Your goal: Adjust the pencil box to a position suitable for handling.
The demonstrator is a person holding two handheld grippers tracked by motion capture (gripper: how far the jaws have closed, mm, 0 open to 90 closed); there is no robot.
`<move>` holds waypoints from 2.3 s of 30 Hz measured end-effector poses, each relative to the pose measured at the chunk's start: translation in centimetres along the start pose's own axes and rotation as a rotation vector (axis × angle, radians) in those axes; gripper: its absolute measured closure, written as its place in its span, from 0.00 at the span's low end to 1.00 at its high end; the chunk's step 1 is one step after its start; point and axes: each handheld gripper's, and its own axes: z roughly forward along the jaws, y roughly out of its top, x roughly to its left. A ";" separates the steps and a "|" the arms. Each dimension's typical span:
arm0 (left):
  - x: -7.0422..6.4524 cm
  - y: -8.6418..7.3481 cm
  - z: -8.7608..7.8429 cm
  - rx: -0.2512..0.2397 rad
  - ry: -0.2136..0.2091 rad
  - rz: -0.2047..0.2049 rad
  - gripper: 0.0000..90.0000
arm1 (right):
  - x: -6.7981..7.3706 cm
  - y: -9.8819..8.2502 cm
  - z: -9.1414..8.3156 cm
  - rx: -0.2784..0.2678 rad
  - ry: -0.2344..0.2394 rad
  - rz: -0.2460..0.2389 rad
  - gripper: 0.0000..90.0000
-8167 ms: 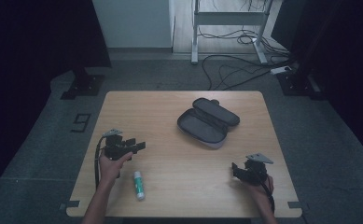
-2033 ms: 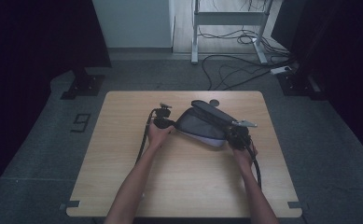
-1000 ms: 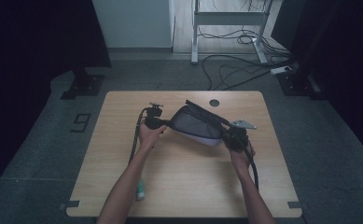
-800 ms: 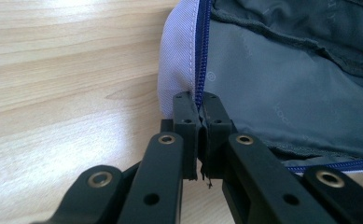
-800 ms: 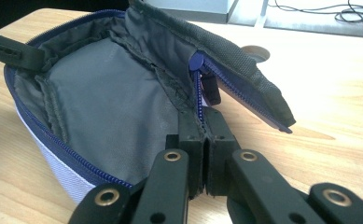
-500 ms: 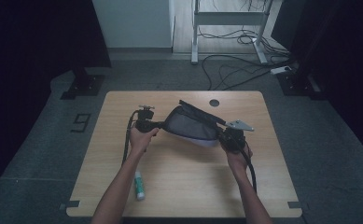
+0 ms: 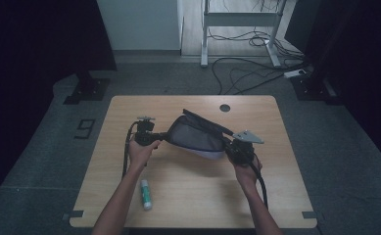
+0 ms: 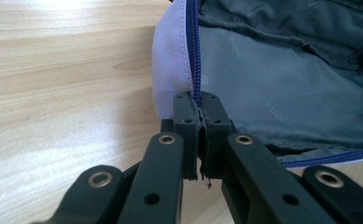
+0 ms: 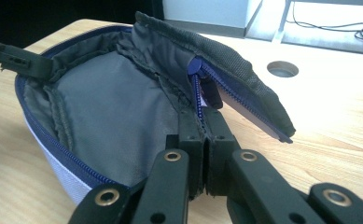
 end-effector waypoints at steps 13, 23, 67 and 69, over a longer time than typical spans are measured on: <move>-0.4 -3.2 -1.7 0.017 0.009 0.031 0.96 | 1.7 -1.8 -1.2 0.017 0.058 -0.007 0.96; 1.2 -5.5 -0.1 0.078 -0.011 -0.022 0.95 | 1.8 -3.7 0.2 0.092 0.067 -0.005 0.96; 0.3 -7.0 -2.3 -0.064 0.028 0.036 0.37 | 4.3 -4.5 -0.2 0.096 0.168 -0.082 0.64; 0.3 -7.0 -2.4 -0.063 0.032 0.044 0.37 | 4.8 -4.5 -0.1 0.101 0.184 -0.090 0.63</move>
